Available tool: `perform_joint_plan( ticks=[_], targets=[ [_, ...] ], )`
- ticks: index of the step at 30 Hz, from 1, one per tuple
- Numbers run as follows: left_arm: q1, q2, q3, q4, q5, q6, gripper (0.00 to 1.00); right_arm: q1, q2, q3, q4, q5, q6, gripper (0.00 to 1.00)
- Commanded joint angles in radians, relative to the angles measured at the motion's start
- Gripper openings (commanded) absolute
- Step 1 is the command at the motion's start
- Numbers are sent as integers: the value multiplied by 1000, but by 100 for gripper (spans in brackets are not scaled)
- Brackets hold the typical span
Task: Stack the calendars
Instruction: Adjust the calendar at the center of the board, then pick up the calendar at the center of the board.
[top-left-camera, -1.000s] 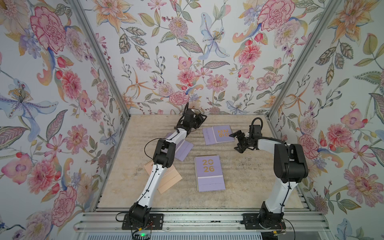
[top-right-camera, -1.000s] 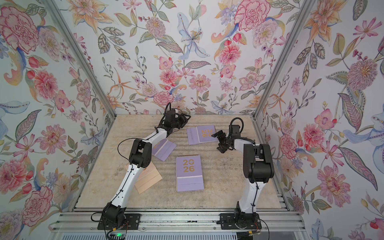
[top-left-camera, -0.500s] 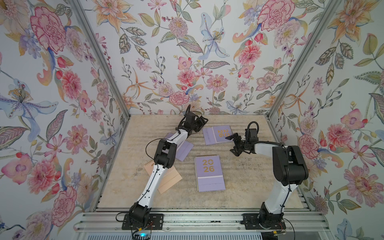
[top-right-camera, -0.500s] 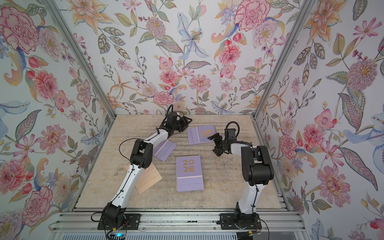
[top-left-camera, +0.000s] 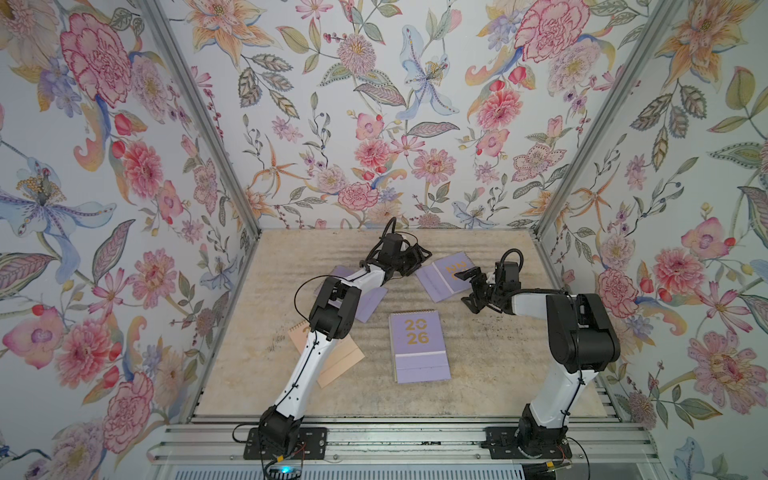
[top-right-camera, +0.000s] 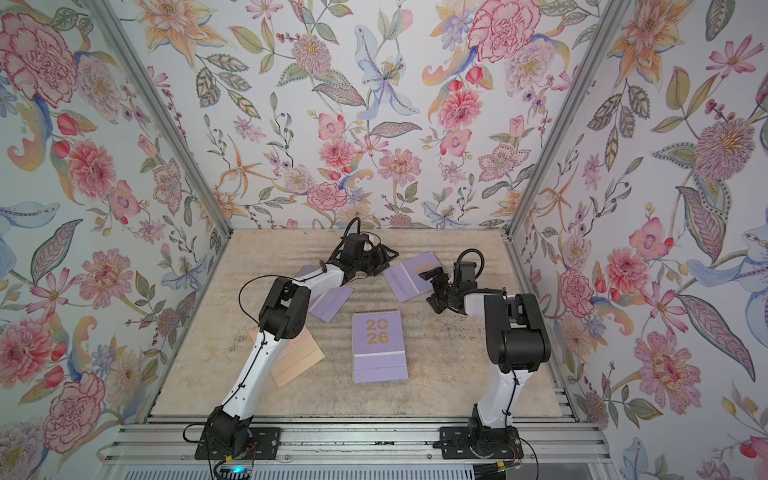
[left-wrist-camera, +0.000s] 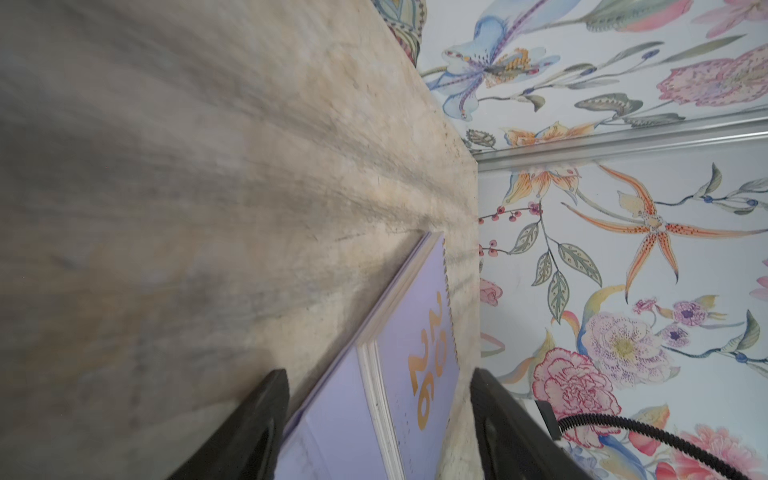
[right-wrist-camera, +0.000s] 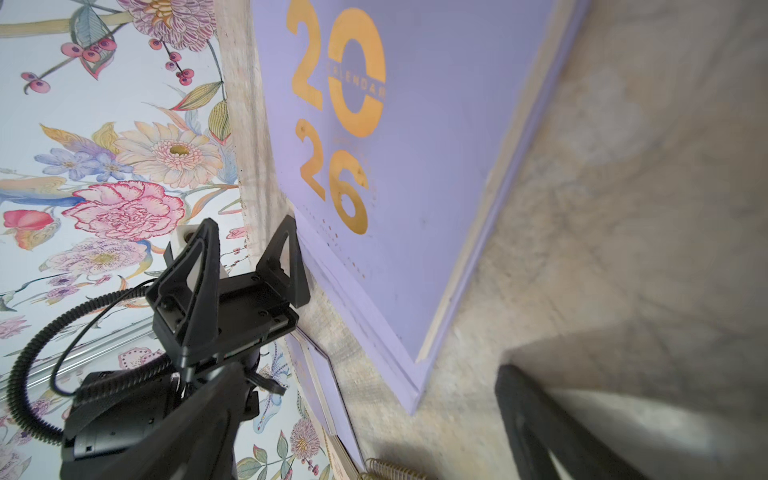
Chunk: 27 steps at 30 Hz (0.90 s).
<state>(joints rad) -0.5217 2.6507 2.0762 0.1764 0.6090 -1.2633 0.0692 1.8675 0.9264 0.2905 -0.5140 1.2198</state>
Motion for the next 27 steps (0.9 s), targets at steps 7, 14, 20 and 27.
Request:
perform_joint_plan(
  ticks=[7,14,20,27],
  targets=[
    [-29,-96,-194,167,-19,-100,71,-67,-43,-106,-66,65,-4,99],
    [-29,31,-37,263,-20,-242,70,-107,-74,-131,-131,80,-58,100],
    [-37,134,147,131,24,-206,70,-138,-36,-112,-140,47,-96,100],
    [-57,148,128,125,36,-200,70,-141,29,-65,-139,-2,-119,100]
  ],
)
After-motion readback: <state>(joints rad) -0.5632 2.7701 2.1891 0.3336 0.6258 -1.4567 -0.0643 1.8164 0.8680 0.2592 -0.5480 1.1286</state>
